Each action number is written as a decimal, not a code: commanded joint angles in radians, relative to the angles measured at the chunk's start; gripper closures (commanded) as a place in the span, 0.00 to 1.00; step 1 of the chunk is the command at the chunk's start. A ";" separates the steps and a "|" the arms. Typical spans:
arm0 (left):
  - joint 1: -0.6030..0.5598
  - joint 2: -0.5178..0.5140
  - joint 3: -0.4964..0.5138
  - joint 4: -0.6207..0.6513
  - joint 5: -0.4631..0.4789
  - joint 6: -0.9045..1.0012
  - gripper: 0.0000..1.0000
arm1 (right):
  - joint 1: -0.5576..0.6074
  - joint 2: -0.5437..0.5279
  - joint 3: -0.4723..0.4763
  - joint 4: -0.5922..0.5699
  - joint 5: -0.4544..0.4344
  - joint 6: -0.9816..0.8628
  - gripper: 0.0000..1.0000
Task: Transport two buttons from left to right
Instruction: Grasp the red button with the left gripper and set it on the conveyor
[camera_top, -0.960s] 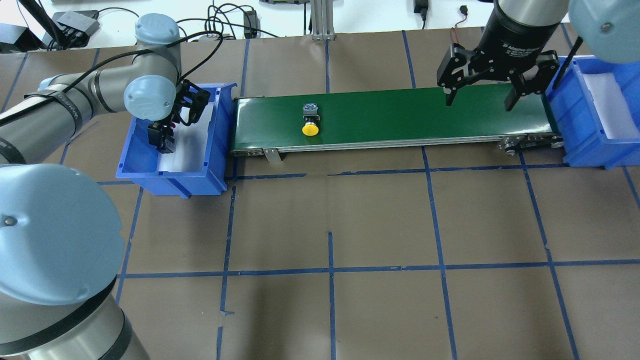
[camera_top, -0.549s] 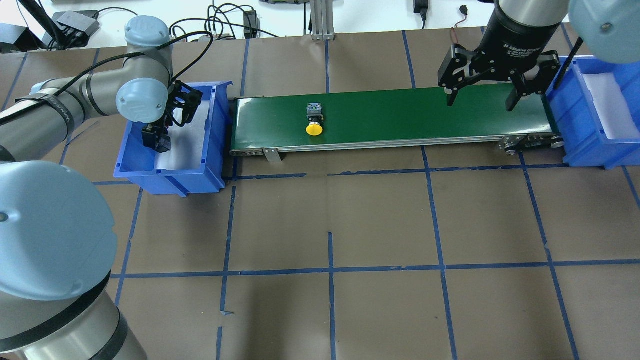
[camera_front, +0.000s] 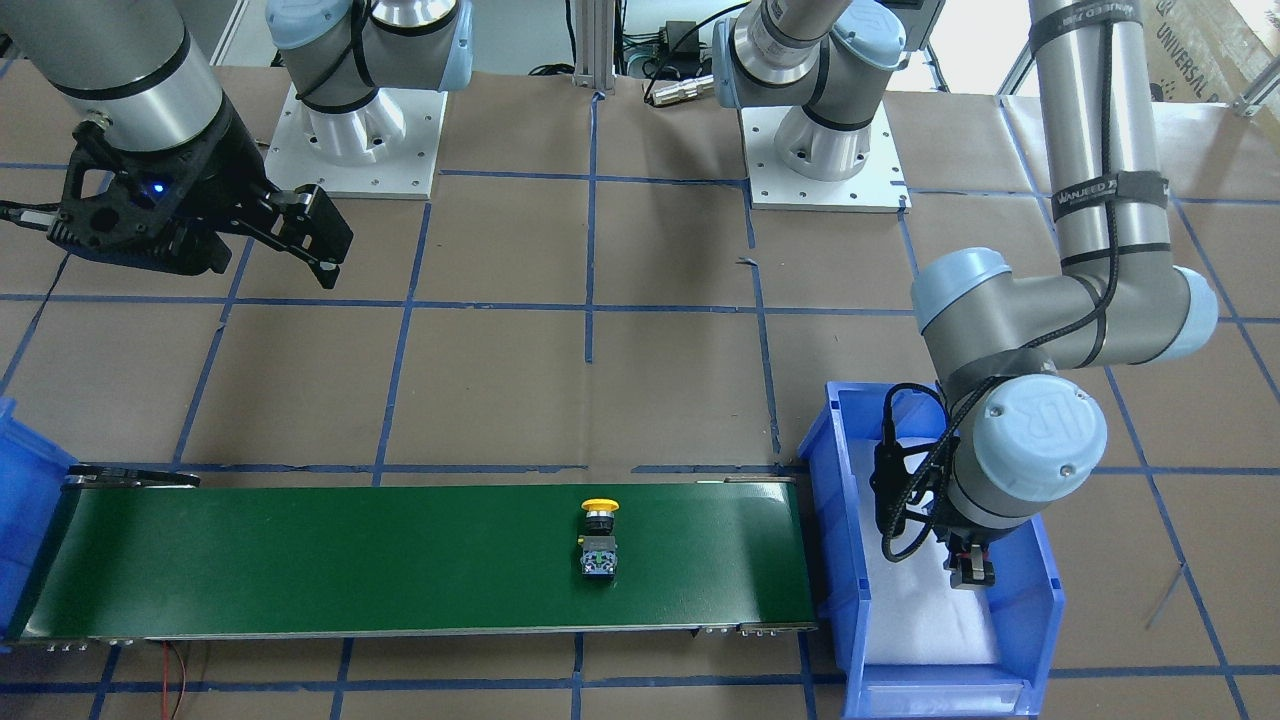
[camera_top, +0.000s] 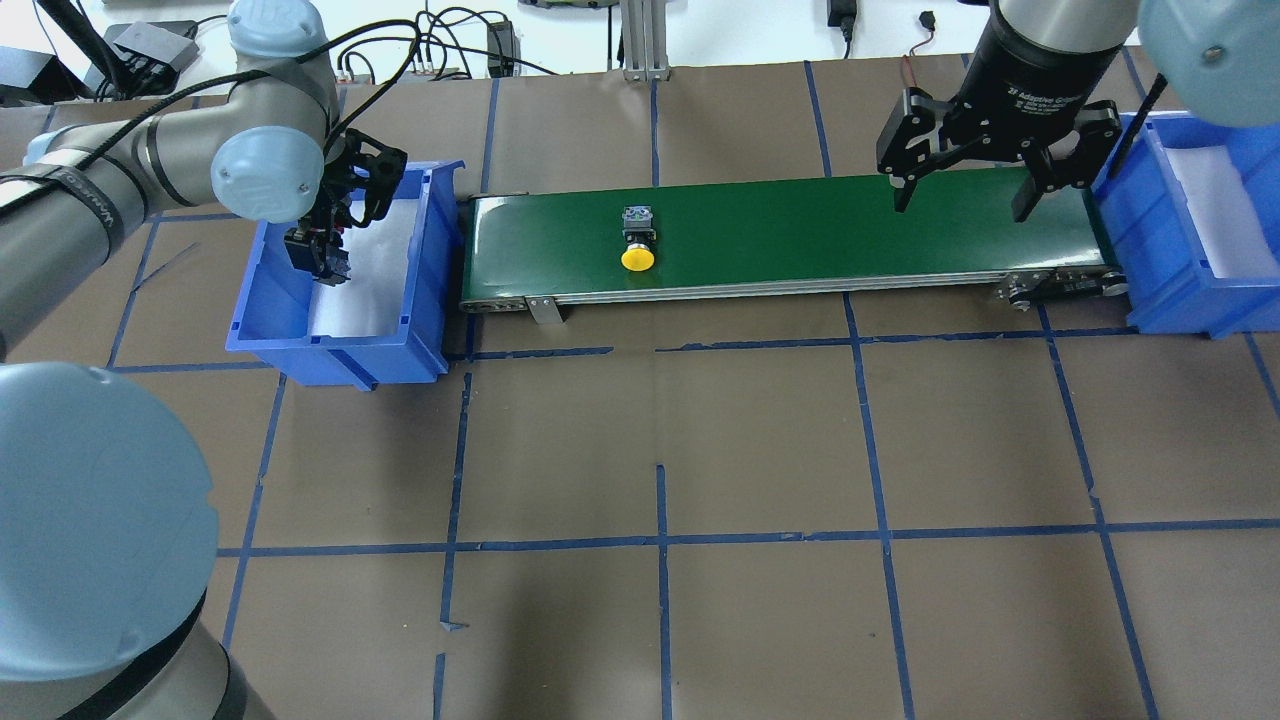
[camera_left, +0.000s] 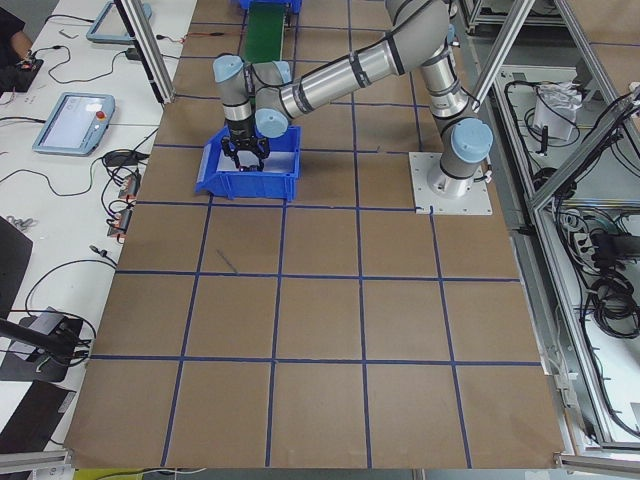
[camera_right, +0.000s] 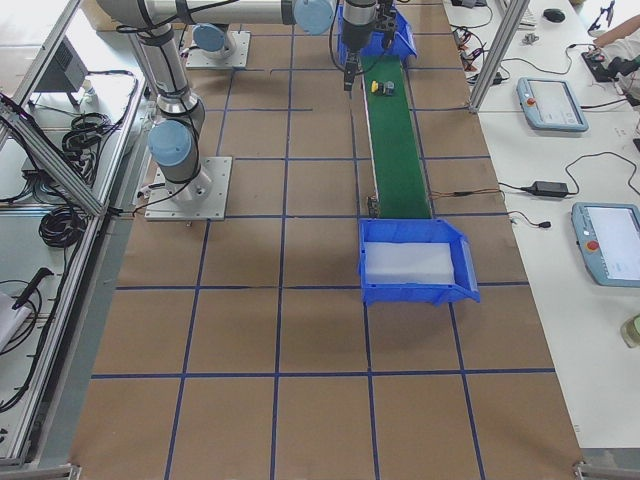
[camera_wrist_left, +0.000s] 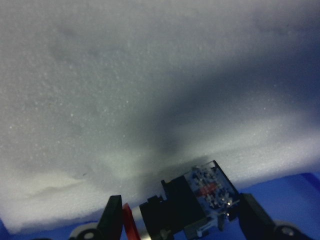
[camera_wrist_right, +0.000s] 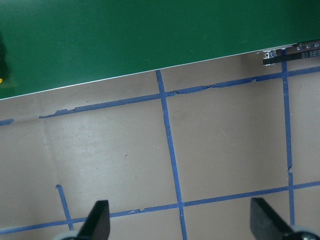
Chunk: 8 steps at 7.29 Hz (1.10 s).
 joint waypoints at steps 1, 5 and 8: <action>-0.009 0.130 0.068 -0.239 -0.156 0.000 0.46 | 0.000 0.000 0.000 0.000 -0.002 0.000 0.00; -0.079 0.101 0.170 -0.385 -0.411 0.000 0.45 | -0.002 0.000 0.000 -0.002 0.000 0.000 0.00; -0.199 -0.069 0.170 -0.094 -0.413 -0.030 0.45 | -0.006 0.000 0.004 0.002 -0.002 -0.002 0.00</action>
